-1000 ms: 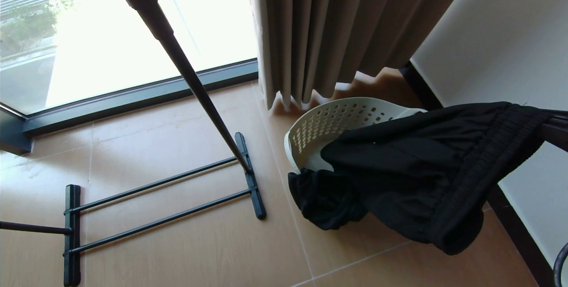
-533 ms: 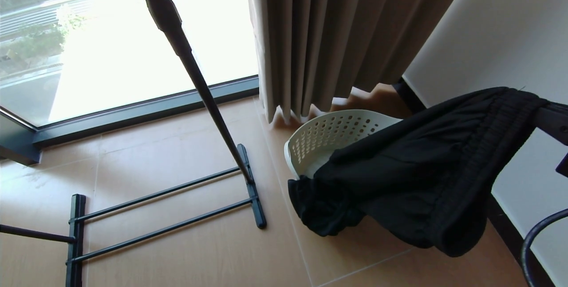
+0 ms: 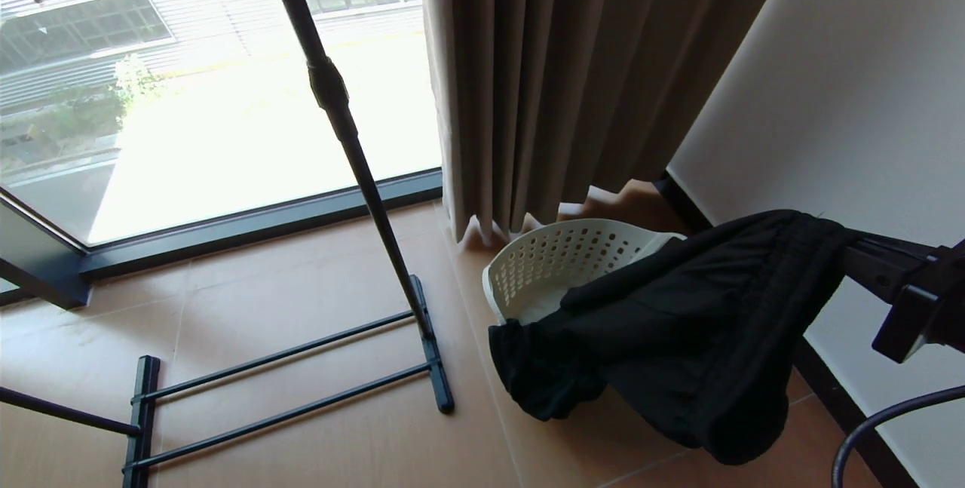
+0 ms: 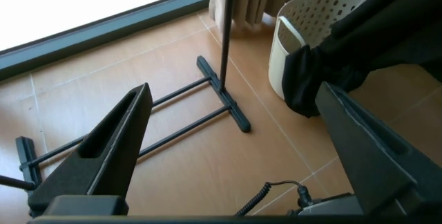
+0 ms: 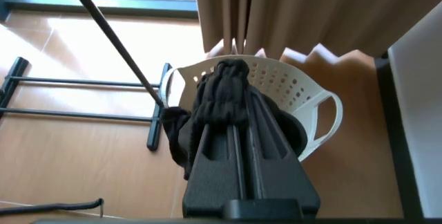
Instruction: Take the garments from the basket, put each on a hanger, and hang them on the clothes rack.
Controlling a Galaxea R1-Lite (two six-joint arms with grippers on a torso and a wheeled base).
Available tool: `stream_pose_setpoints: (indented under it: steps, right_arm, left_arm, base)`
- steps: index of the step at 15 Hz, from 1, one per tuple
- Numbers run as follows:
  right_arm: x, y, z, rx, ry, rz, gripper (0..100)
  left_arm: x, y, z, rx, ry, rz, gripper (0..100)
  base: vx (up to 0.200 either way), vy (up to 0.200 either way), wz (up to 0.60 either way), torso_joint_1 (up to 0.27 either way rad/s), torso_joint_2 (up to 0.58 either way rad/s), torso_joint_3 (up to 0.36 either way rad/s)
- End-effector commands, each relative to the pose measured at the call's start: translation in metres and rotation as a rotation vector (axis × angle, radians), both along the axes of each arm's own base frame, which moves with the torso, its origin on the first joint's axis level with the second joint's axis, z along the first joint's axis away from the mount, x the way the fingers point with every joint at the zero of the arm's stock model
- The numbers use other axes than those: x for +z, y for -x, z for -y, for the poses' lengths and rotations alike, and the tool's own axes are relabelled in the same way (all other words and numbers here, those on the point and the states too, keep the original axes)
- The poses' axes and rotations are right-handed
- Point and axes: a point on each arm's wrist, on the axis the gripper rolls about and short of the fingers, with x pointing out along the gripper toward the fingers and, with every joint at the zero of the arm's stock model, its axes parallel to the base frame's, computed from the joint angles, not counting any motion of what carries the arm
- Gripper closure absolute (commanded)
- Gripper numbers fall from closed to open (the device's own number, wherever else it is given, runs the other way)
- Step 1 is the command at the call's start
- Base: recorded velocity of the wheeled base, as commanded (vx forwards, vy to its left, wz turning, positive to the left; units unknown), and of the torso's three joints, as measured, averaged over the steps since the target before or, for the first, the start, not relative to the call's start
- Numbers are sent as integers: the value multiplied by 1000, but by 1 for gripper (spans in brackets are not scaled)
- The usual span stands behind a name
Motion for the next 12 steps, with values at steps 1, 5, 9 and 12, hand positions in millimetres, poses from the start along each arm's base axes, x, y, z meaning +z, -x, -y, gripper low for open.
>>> stream_pose_setpoints:
  steps: [1,5,9,12]
  right_arm:
    - [0,2,1,0,1,4,100]
    - [0,2,1,-1,1,8,100]
    - [-2,4,2,2,15,9,100]
    - [-4,8,4,5,30,17,100]
  left_arm:
    - [0,0,0,0,0,-2,0]
    - [0,0,0,0,0,-2,0]
    - [0,0,0,0,0,-2,0]
    - [0,0,0,0,0,-2,0]
  base:
    - [0,0,0,71,-403,-119]
    - [0,0,0,101,-448,-152]
    - [0,0,0,141,-486,-151]
    - [0,0,0,133,-383,-66]
